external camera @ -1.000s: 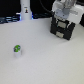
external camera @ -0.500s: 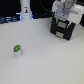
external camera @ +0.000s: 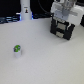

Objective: Open the kcup holder, insert the kcup into the holder, and close the kcup holder

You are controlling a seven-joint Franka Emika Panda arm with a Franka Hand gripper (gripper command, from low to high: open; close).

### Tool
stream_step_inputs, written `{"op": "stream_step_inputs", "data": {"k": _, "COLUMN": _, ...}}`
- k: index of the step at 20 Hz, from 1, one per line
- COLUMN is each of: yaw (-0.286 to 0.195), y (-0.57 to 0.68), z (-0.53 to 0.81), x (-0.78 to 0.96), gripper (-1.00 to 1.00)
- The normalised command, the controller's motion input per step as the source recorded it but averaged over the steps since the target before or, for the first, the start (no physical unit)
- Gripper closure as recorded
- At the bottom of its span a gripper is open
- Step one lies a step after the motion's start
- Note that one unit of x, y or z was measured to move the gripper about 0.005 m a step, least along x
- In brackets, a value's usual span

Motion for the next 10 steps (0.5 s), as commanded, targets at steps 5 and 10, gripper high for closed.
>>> {"op": "stream_step_inputs", "data": {"k": 5, "yaw": -0.042, "y": -0.24, "z": 0.19, "x": 0.99, "gripper": 1.00}}
{"op": "stream_step_inputs", "data": {"k": 10, "yaw": -0.046, "y": -0.24, "z": 0.23, "x": 1.00, "gripper": 1.00}}
